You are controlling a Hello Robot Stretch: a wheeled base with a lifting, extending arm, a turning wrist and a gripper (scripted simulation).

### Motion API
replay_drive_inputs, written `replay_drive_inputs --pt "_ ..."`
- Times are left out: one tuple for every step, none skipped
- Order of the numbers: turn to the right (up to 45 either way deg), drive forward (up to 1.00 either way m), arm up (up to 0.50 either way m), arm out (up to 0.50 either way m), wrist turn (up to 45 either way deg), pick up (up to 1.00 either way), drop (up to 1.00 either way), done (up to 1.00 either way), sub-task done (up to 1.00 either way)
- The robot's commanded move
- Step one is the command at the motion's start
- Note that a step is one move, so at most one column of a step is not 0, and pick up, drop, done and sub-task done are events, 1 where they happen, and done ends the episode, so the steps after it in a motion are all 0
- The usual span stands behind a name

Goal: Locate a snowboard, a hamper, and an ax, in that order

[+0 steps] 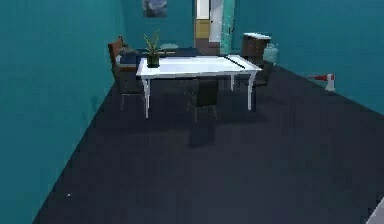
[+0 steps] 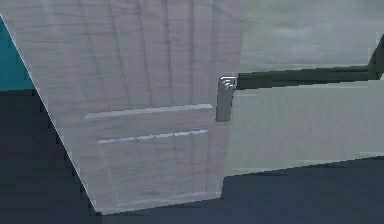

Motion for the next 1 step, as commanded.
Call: replay_drive_inputs --pt "0.0 0.8 0.0 0.0 0.0 0.0 0.0 0.0 0.0"
